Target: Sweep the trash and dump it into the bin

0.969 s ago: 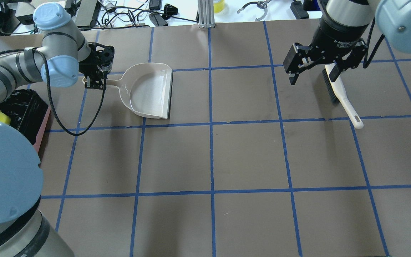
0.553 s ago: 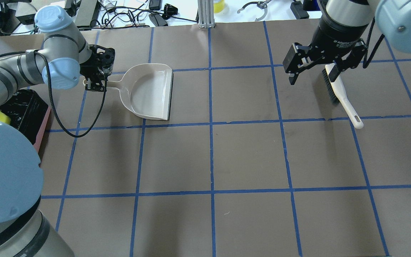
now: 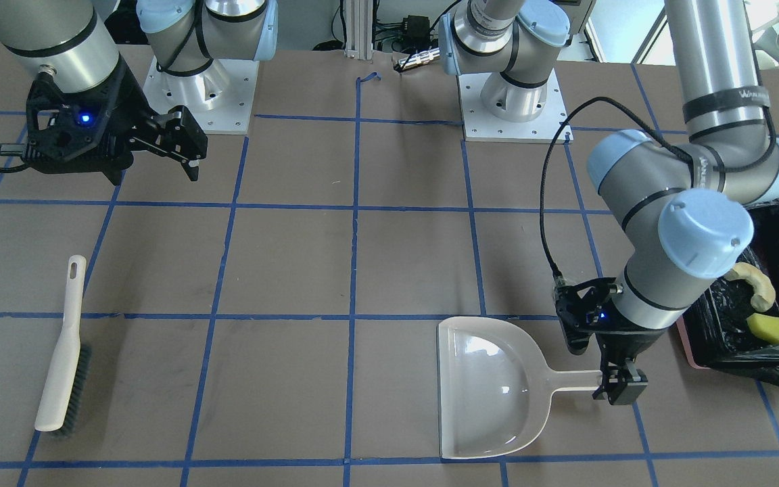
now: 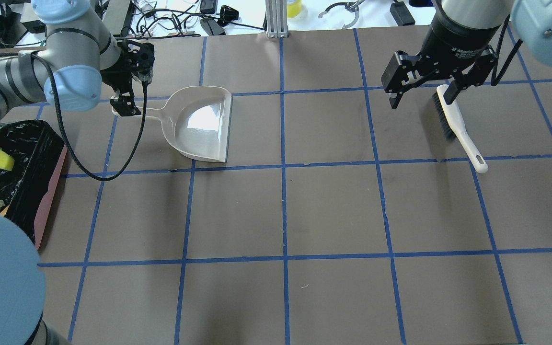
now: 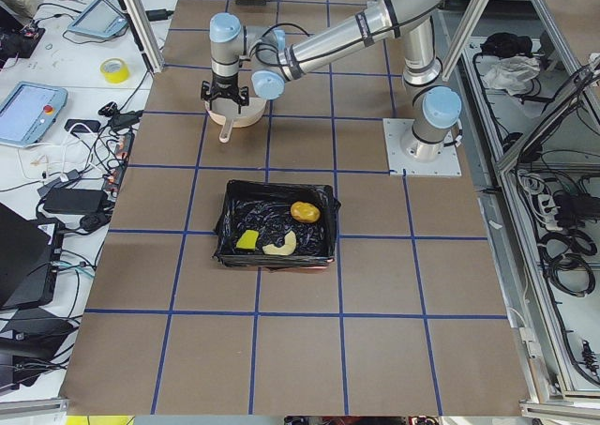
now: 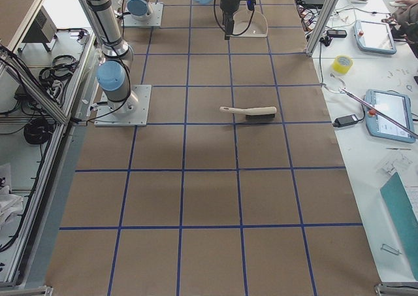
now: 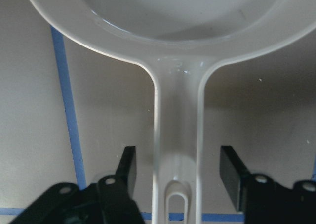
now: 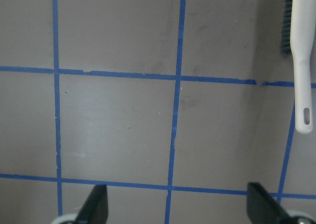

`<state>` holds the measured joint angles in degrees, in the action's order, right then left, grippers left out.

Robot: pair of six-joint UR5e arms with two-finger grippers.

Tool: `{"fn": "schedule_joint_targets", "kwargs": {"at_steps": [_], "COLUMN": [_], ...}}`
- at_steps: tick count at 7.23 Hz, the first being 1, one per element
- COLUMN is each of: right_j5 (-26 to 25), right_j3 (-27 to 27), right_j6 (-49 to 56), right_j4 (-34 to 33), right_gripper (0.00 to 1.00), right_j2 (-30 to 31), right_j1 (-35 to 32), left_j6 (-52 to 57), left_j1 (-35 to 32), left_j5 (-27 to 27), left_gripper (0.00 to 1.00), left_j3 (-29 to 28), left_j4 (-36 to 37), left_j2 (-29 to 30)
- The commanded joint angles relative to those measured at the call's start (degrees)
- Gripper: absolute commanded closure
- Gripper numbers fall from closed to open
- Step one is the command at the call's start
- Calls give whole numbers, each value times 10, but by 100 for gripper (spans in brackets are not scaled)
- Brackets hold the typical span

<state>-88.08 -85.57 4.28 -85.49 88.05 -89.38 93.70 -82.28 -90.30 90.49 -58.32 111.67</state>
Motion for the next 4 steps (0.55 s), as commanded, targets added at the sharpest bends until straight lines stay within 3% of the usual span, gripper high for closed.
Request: {"fn": "schedule_joint_targets", "kwargs": {"at_steps": [1,3,4], "right_j5": [-18,-21,-23], "right_j3": [49,50,53], "right_j6": [0,1,0], "right_j4": [65,63,56], "right_gripper": [0,0,0], "right_j2": [2,0,0], "right_j1": [-4,-4,-4], "left_j6": [-190,-302,-426], "left_j1": [-9,-27,-31], "left_j5": [11,30,32], "left_gripper": [0,0,4], "left_j3": [3,22,49], "left_j4": [-101,-197,-232], "left_j2": [-98,-178,-220]}}
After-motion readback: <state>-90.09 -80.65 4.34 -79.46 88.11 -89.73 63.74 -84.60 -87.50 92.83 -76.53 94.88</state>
